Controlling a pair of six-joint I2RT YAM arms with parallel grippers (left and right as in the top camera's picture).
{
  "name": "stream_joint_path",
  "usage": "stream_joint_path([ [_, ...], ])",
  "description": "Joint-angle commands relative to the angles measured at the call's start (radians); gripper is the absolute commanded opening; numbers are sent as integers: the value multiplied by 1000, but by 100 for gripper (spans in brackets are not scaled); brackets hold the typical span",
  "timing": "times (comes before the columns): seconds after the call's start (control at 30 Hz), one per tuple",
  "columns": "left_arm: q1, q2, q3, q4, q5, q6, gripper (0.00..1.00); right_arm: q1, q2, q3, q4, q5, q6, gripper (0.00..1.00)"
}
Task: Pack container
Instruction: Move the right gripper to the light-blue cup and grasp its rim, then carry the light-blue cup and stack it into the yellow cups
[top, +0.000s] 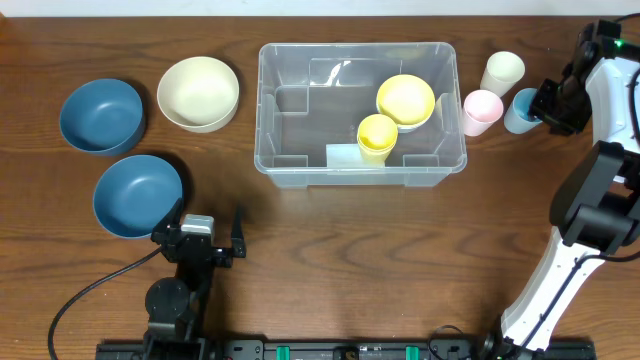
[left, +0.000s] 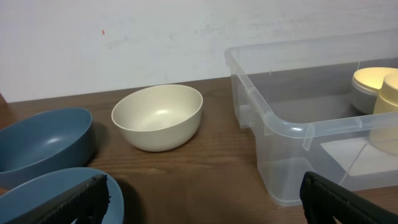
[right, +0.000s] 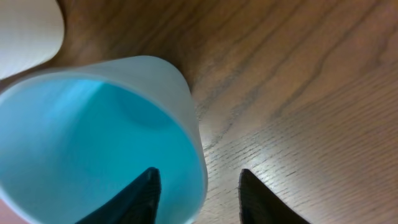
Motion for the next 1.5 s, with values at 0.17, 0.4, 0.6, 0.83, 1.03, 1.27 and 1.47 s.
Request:
stream_joint_path([
  [0.17, 5, -5, -18, -35, -12, 10, 98, -1, 1, -5, 0, 27, -4, 10],
  [0.4, 5, -5, -18, -35, -12, 10, 98, -1, 1, -5, -16, 27, -12, 1],
  [0.6, 4, -5, -18, -35, -12, 10, 98, -2, -11, 11, -66, 27, -30, 1],
  [0.83, 4, -5, -18, -35, -12, 10, 98, 4, -155, 39, -124, -40, -30, 1],
  [1.03, 4, -5, -18, -35, -12, 10, 98, 62, -372, 39, -140, -113, -45, 1],
  [1.27, 4, -5, -18, -35, -12, 10, 98, 295, -550, 39, -124, -116, -52, 1],
  [1.47, 4, -5, -18, -35, -12, 10, 98, 524, -529, 37, -113, -36, 2, 1],
])
